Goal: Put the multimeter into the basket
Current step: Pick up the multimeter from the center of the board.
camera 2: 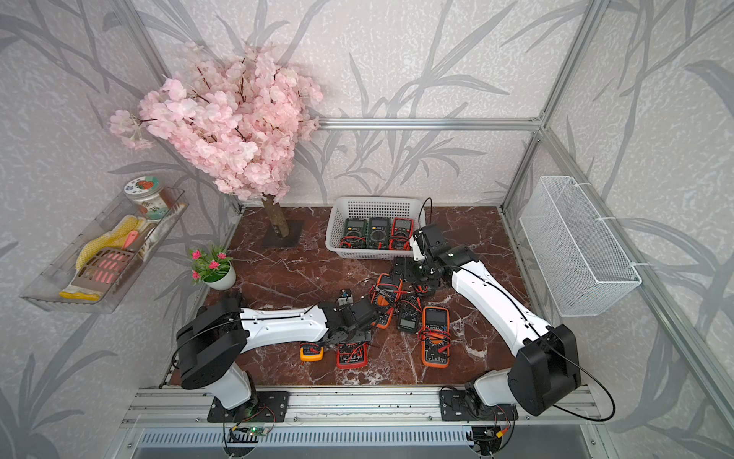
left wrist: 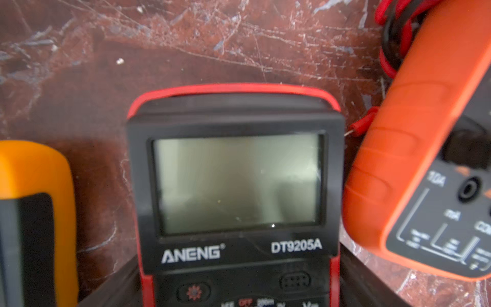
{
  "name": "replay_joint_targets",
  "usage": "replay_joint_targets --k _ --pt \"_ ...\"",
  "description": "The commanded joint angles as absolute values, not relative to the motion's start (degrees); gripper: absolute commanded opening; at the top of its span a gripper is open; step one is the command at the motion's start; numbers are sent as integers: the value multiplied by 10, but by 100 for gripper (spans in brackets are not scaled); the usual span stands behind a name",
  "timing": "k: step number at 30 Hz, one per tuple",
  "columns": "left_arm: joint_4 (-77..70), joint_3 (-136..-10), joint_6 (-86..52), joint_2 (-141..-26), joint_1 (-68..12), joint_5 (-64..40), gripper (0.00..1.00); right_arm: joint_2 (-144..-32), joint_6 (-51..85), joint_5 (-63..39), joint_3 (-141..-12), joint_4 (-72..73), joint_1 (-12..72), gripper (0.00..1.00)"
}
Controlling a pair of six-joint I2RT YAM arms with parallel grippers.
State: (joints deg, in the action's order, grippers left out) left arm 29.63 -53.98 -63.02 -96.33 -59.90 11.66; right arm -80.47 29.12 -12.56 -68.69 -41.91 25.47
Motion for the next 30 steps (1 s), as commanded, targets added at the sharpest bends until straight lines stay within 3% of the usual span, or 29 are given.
replay_joint_targets --k 1,11,18,30 --pt "363 -554 -623 -926 -600 124 57 -807 297 -127 -710 -434 253 99" --pt "452 -600 -597 -809 -570 170 50 -819 311 -133 -737 -430 253 99" --pt "414 -631 -518 -775 -474 168 50 -830 326 -167 -757 -402 252 99" --pt "399 -878 -320 -976 -340 121 51 -862 342 -176 -785 -380 253 99"
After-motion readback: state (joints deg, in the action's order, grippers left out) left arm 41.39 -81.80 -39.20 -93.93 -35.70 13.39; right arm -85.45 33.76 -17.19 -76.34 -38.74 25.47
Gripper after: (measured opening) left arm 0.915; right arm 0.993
